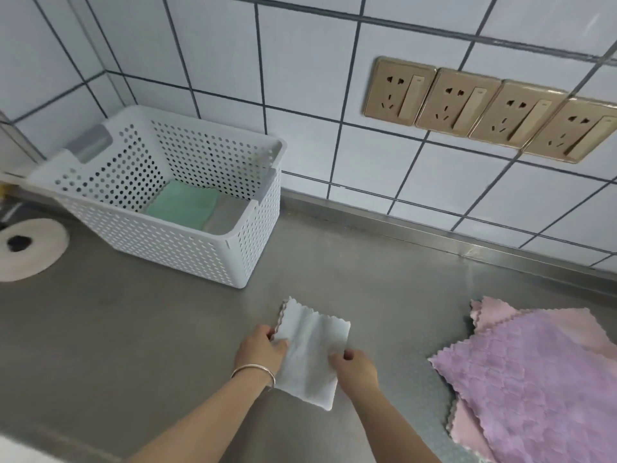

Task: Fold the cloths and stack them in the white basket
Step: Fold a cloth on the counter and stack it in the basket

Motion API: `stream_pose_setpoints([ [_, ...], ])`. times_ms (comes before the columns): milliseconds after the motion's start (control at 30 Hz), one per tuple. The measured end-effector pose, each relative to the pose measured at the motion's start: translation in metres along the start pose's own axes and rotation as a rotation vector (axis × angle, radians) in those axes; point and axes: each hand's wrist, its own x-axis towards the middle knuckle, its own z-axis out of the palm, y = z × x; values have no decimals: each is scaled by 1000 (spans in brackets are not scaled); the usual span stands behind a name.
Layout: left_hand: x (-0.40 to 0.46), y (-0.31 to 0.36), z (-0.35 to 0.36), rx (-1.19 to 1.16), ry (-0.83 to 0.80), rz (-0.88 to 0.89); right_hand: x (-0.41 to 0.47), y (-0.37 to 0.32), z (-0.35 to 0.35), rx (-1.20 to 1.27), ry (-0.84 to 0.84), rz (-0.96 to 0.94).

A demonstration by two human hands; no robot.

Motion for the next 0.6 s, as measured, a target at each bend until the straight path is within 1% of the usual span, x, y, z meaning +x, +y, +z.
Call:
stream_pose_setpoints([
  [67, -11, 3, -4, -144, -4, 9, -5, 0, -6, 47, -8, -7],
  [133, -24, 6, -11, -267, 9, 39, -16, -3, -15, 67, -15, -86],
  [200, -35, 7, -27, -322, 38, 123, -33, -13, -25, 131, 1, -209],
  [267, -45, 12, -49, -337, 95, 243, -55, -32, -36, 228, 43, -327],
  [467, -63, 38, -147, -538, 359, 613, -112, -118, -45, 487, 71, -583],
  [600, -48, 49, -226, -539, 489, 736, -133, -199, -32, 533, 75, -715],
])
